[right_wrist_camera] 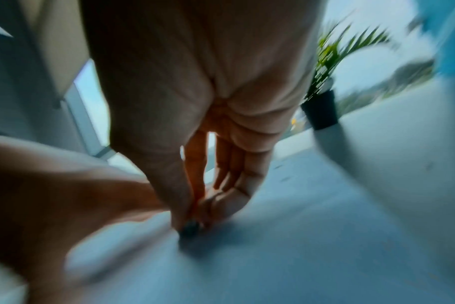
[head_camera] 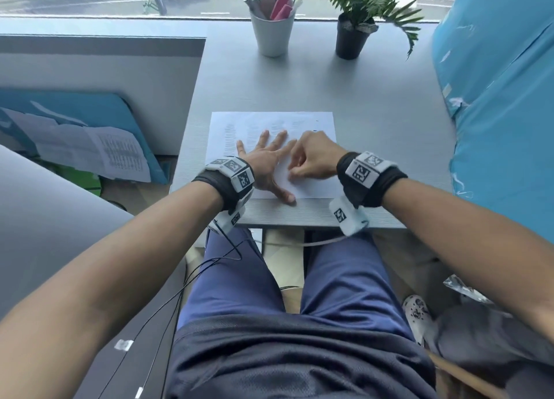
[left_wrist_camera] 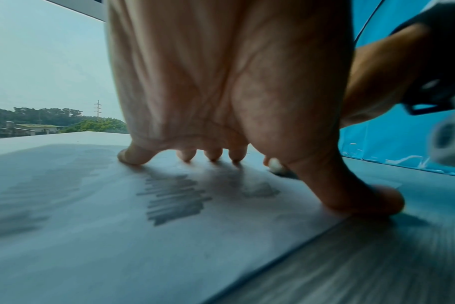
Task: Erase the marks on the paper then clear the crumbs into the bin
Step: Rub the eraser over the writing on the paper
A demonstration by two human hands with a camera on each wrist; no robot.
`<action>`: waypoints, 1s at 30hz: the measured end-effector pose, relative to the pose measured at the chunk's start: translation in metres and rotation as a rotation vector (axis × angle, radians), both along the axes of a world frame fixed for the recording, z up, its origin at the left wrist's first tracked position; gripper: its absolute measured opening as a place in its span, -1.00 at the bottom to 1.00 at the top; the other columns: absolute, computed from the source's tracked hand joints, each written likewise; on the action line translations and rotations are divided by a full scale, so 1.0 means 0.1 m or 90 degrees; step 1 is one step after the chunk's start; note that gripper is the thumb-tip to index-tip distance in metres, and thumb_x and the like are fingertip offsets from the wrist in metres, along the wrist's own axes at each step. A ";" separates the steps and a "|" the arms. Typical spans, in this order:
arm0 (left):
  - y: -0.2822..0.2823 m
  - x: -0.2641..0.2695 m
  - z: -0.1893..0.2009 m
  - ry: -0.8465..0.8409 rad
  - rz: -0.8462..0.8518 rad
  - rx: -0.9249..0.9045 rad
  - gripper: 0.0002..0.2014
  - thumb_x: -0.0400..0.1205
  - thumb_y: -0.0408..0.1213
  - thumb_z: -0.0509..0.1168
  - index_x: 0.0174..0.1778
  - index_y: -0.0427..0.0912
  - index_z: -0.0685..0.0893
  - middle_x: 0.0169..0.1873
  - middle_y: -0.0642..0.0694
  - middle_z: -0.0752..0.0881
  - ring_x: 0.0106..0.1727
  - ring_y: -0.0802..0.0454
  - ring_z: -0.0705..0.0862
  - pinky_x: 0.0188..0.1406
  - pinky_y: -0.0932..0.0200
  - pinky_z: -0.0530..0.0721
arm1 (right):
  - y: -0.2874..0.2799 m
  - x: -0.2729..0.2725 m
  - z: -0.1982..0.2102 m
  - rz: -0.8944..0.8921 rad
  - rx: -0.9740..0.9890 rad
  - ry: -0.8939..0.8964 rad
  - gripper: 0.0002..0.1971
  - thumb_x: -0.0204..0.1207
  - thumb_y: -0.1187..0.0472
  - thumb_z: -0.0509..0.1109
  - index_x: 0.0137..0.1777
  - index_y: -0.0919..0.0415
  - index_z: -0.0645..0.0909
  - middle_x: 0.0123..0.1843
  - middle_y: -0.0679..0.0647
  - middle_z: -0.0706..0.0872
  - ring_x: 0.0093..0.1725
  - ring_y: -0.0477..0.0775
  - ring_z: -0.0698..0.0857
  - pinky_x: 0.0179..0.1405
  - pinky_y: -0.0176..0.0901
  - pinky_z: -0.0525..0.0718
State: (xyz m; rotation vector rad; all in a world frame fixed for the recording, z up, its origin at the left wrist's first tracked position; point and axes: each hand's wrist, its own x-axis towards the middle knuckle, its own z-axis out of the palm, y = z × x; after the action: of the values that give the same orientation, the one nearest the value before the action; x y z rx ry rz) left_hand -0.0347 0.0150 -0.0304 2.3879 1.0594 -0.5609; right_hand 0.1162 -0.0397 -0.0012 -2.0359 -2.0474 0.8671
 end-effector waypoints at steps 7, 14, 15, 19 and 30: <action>0.00 0.01 0.04 0.008 0.001 0.000 0.47 0.07 0.47 0.52 0.68 0.18 -0.37 0.64 0.13 -0.46 0.64 -0.13 -0.48 0.39 -0.69 -0.33 | -0.06 -0.13 -0.02 0.055 -0.012 0.008 -0.94 0.36 0.21 0.59 -0.19 0.17 0.83 -0.38 -0.15 0.67 -0.37 -0.24 0.62 -0.47 -0.48 0.43; 0.01 0.02 0.05 0.017 0.012 -0.004 0.48 0.04 0.50 0.52 0.65 0.25 -0.40 0.63 0.05 -0.51 0.62 -0.17 -0.52 0.41 -0.69 -0.32 | 0.05 -0.01 0.00 -0.009 0.014 0.011 -0.93 0.35 0.22 0.60 -0.20 0.18 0.81 -0.33 -0.06 0.74 -0.39 -0.25 0.64 -0.48 -0.50 0.45; 0.01 0.00 0.04 0.018 0.010 -0.005 0.49 0.02 0.51 0.52 0.64 0.27 -0.41 0.62 0.07 -0.52 0.62 -0.16 -0.53 0.41 -0.69 -0.33 | -0.02 -0.06 -0.02 0.022 -0.006 0.018 -0.94 0.36 0.22 0.60 -0.20 0.17 0.81 -0.35 -0.11 0.72 -0.38 -0.25 0.65 -0.47 -0.50 0.46; 0.02 0.02 0.05 0.019 -0.002 0.004 0.47 0.05 0.48 0.53 0.66 0.23 -0.37 0.64 0.05 -0.49 0.64 -0.18 -0.50 0.40 -0.71 -0.28 | 0.13 0.15 0.03 -0.075 0.058 0.026 -0.89 0.32 0.21 0.60 -0.19 0.22 0.83 -0.35 -0.01 0.73 -0.39 -0.14 0.63 -0.47 -0.47 0.45; -0.01 -0.05 0.05 0.021 -0.028 0.022 0.36 0.11 0.52 0.46 0.67 0.32 -0.29 0.66 0.09 -0.43 0.67 -0.12 -0.44 0.41 -0.72 -0.21 | 0.16 0.36 0.08 -0.095 0.062 -0.040 -0.86 0.34 0.25 0.53 -0.12 0.22 0.83 -0.16 0.13 0.83 -0.12 0.06 0.78 -0.10 -0.30 0.66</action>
State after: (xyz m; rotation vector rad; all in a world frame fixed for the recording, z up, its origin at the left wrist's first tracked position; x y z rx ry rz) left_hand -0.0399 0.0144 -0.0254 2.4460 1.0401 -0.6034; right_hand 0.1521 -0.0235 0.0070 -2.1547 -1.8987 0.6723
